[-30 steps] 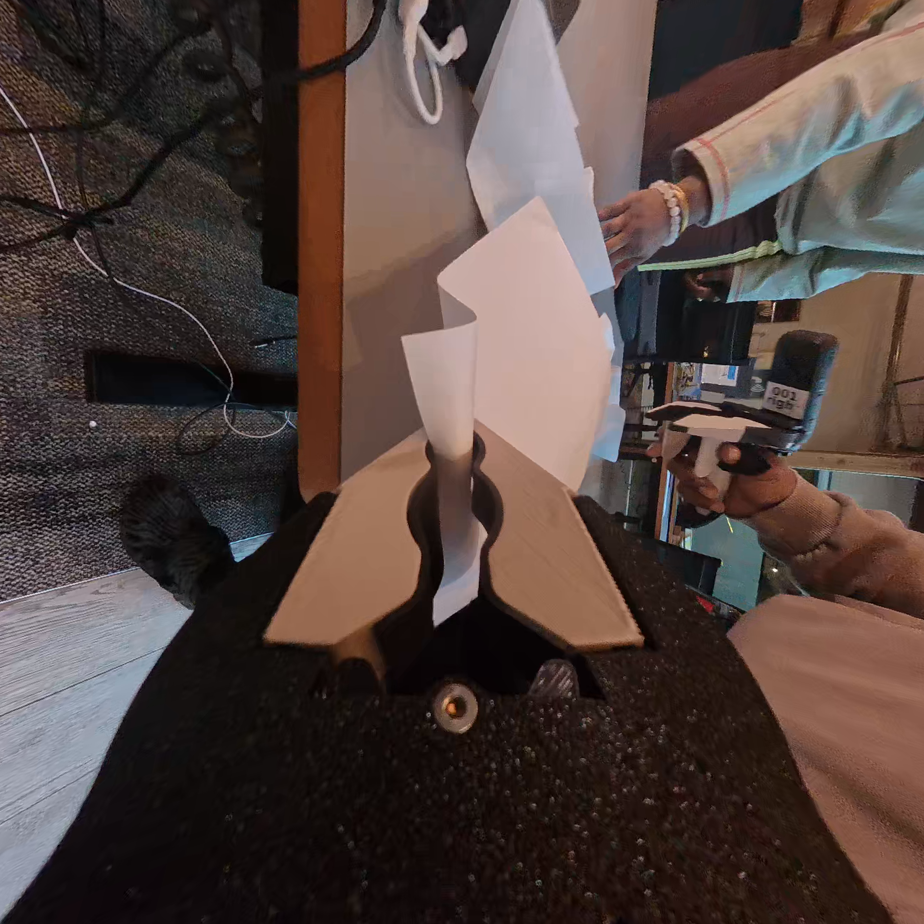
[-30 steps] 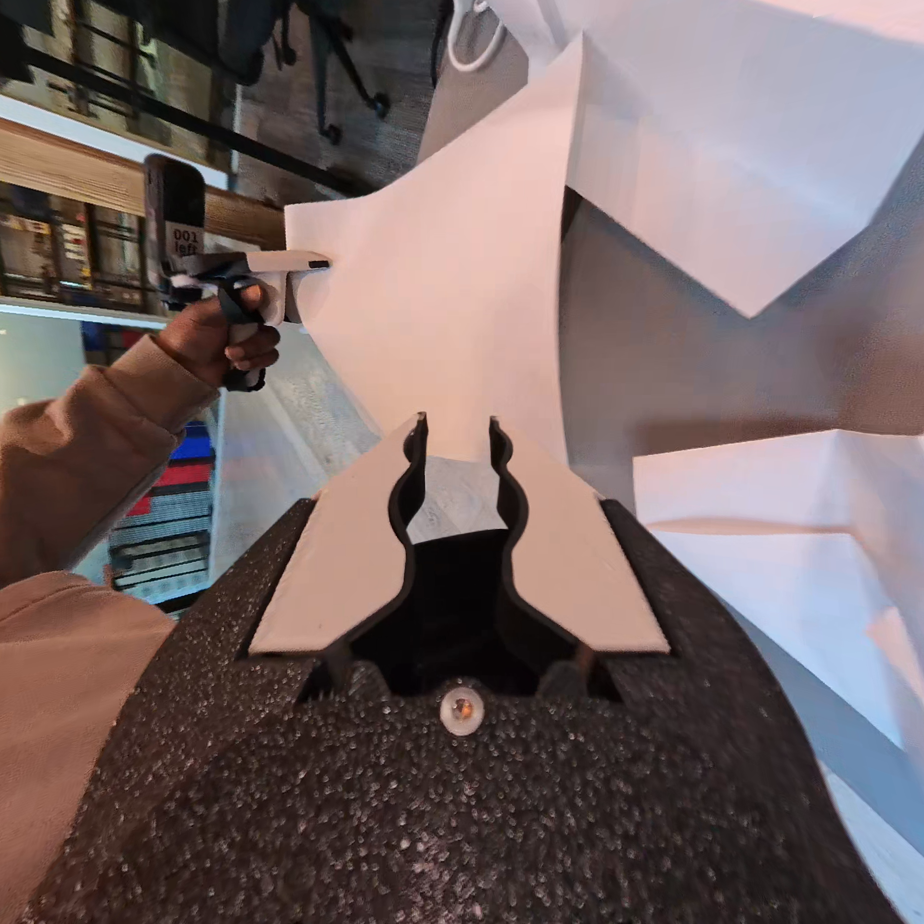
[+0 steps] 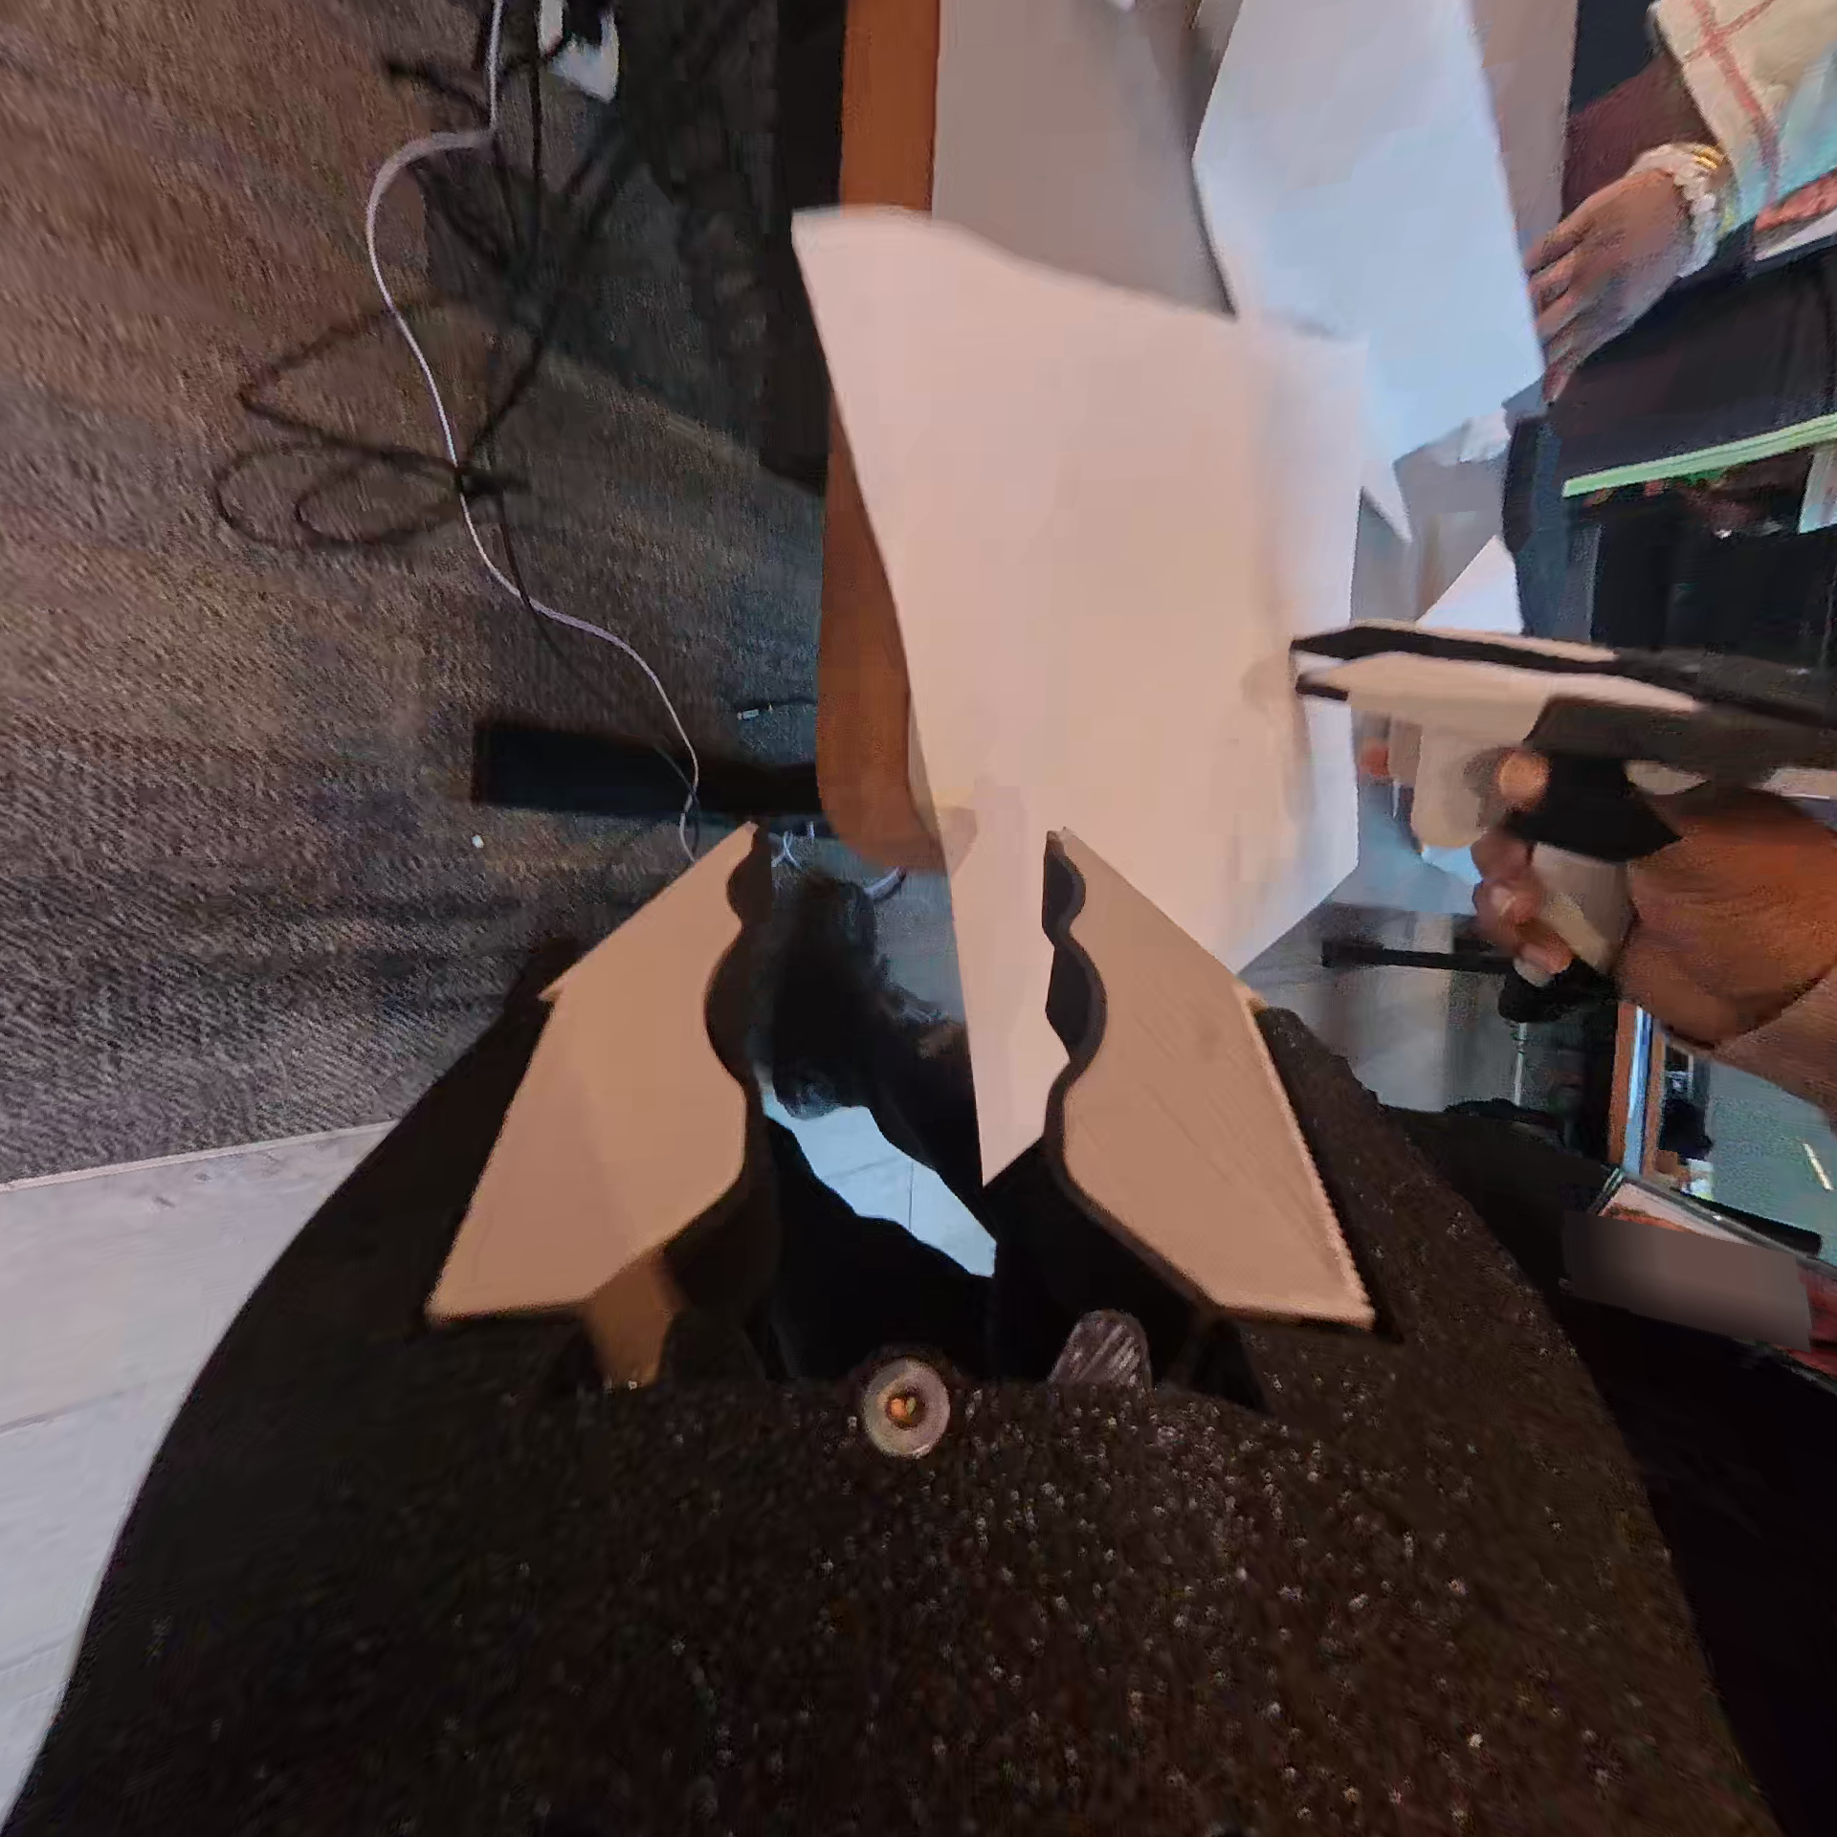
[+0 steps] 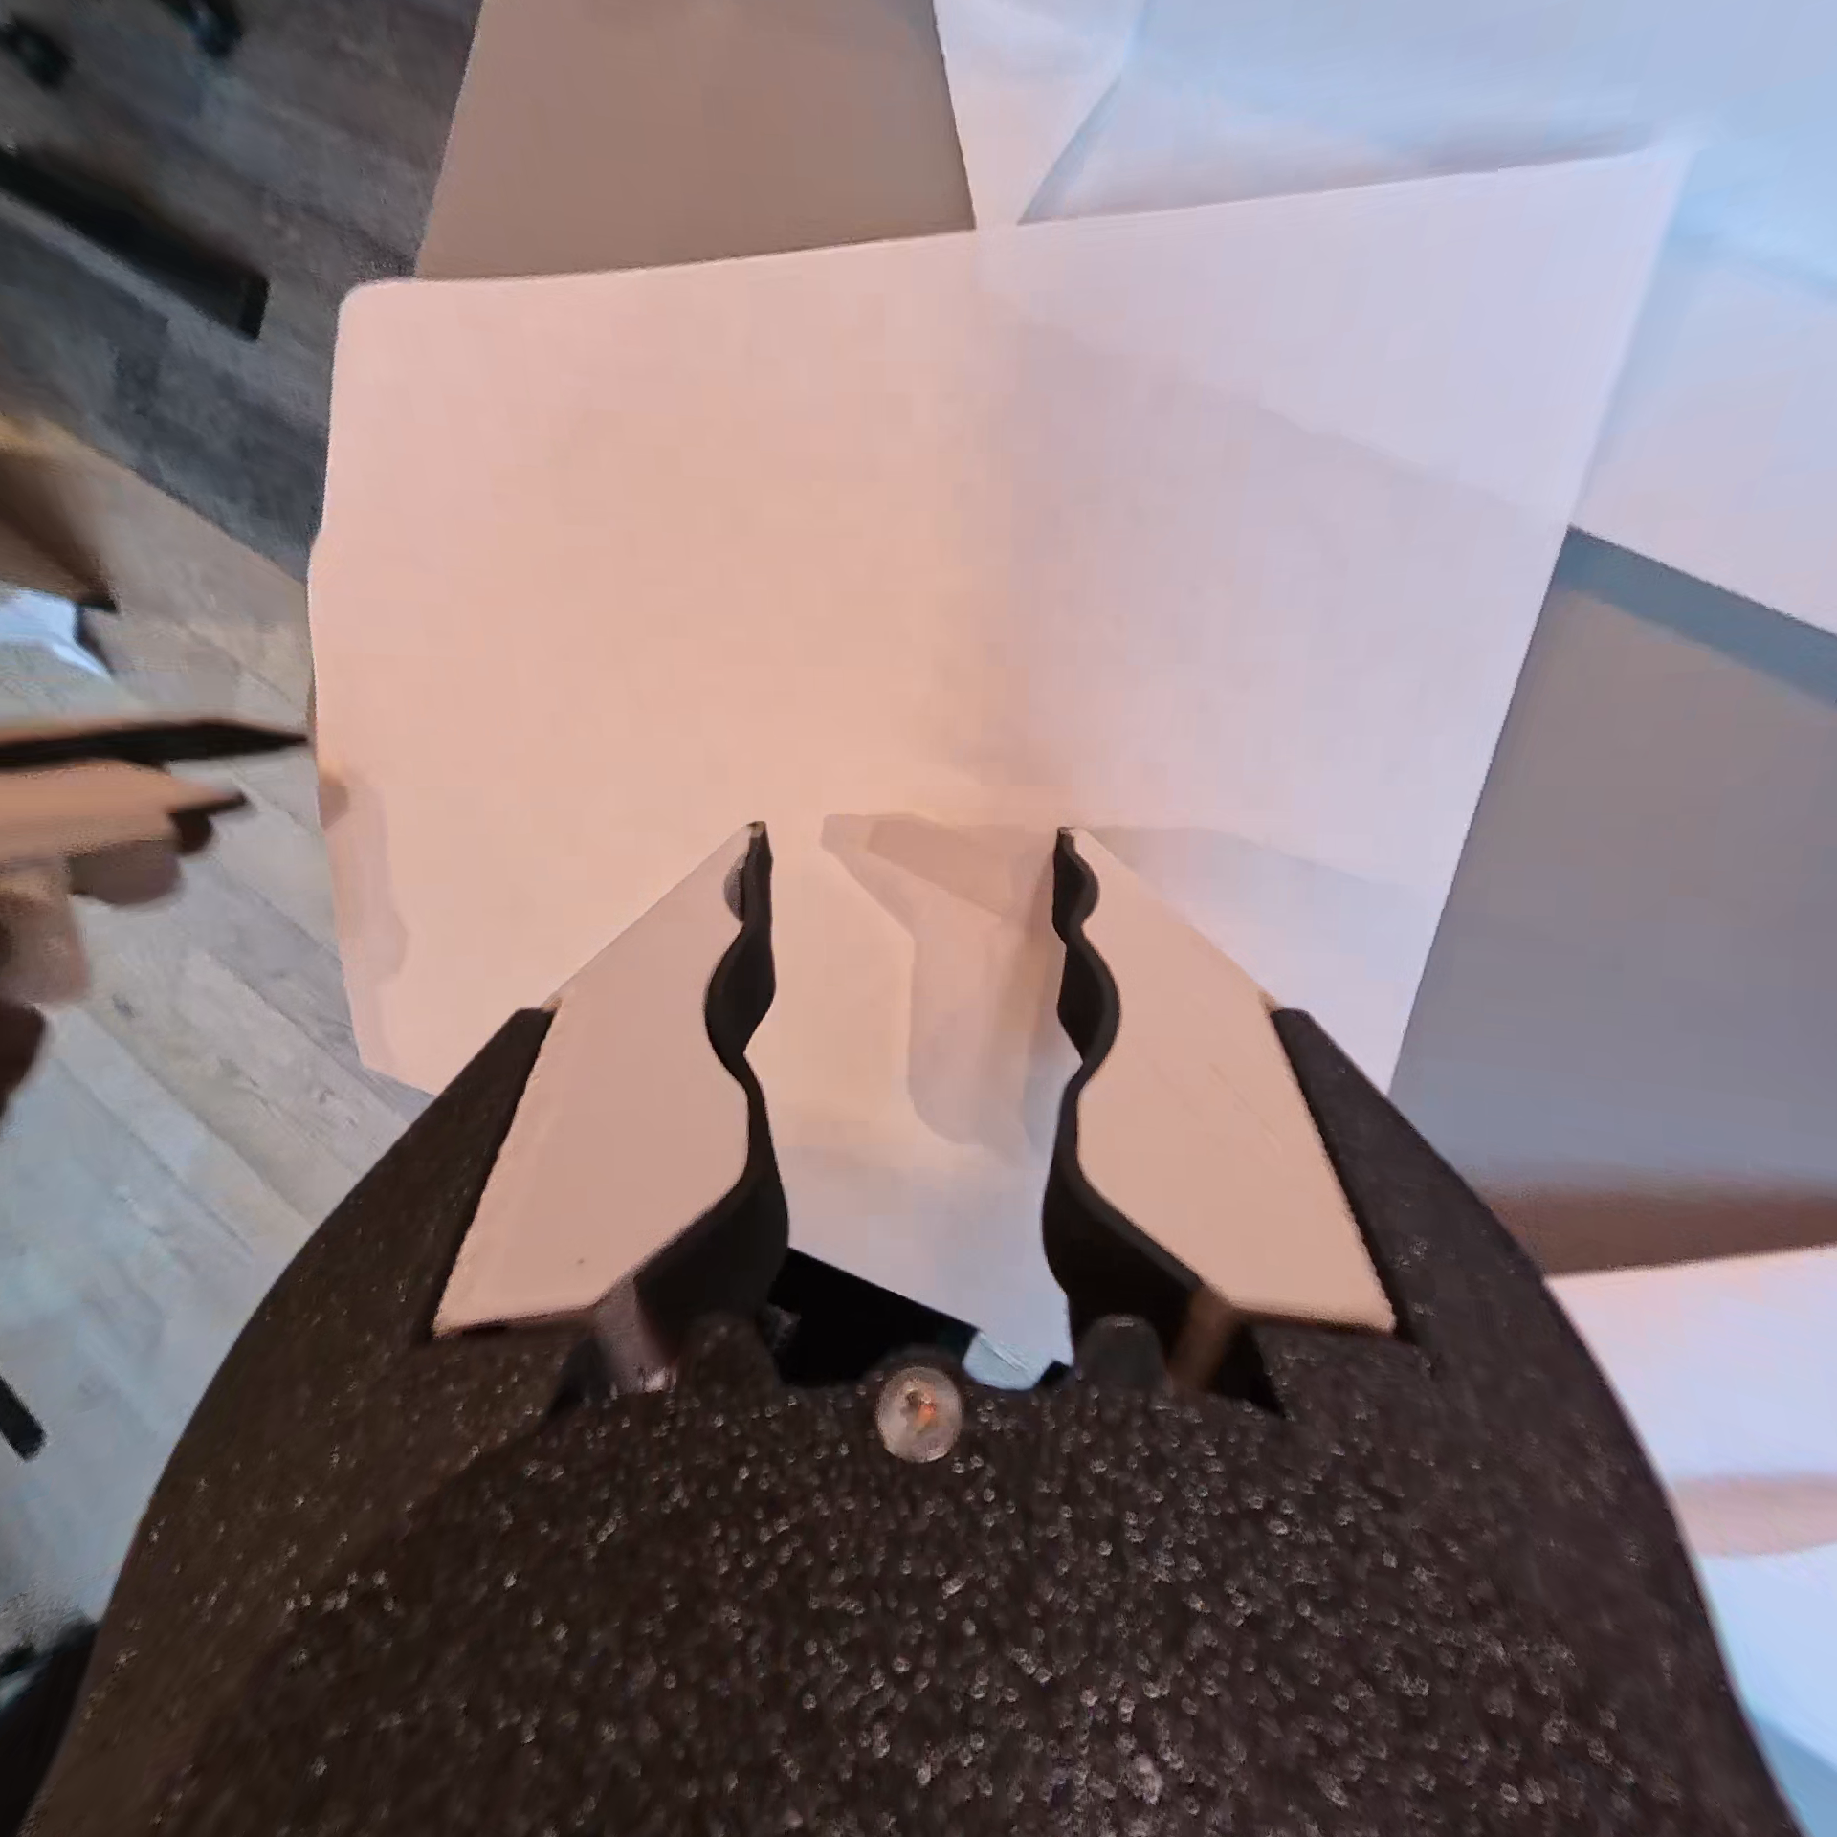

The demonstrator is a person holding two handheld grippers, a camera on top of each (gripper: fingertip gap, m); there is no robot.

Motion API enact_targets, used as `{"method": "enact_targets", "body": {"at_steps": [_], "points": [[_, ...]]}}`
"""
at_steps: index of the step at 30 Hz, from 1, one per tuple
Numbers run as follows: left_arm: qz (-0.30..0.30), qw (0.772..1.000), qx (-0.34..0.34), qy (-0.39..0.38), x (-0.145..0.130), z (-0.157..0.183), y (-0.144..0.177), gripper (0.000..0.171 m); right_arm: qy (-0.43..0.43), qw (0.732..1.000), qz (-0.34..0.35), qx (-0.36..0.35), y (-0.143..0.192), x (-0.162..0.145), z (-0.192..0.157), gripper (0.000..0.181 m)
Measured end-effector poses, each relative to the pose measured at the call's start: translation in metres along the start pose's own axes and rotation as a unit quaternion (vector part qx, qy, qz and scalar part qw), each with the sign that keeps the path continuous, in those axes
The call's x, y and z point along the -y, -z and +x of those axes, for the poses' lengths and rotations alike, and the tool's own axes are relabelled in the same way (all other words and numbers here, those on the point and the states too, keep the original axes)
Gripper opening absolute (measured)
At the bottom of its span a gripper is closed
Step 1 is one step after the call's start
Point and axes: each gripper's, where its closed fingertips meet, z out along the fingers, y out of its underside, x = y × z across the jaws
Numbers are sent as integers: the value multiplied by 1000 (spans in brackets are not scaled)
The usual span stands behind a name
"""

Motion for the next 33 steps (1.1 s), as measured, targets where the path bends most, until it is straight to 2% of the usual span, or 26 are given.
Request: {"method": "enact_targets", "body": {"at_steps": [3,5,8,11,17,20,23,27,33], "points": [[-23,999,-8,35,-36,-1,-19,54,-41,999,7,2,1,-8,-11,56],[-20,998,-24,58,-45,2,-27,44,-57,998,2,12,3,-15,-19,57],[1,997,-39,68,-35,5,-31,22,-59,998,-2,32,7,-22,-22,58],[-4,998,-38,43,-24,5,-26,13,-22,999,1,44,13,-22,-20,56],[-27,998,-58,12,-11,18,-13,12,62,997,-12,35,13,-22,-4,60],[-23,996,-83,18,-6,27,-7,16,72,997,0,31,12,-23,4,52],[-5,997,-76,22,0,30,-1,15,64,997,10,34,12,-21,4,56],[-10,999,-32,2,-2,27,2,0,37,997,25,55,13,-20,-3,65],[-20,1000,-4,-13,5,32,13,0,-5,996,46,79,13,-21,-11,69]]}}
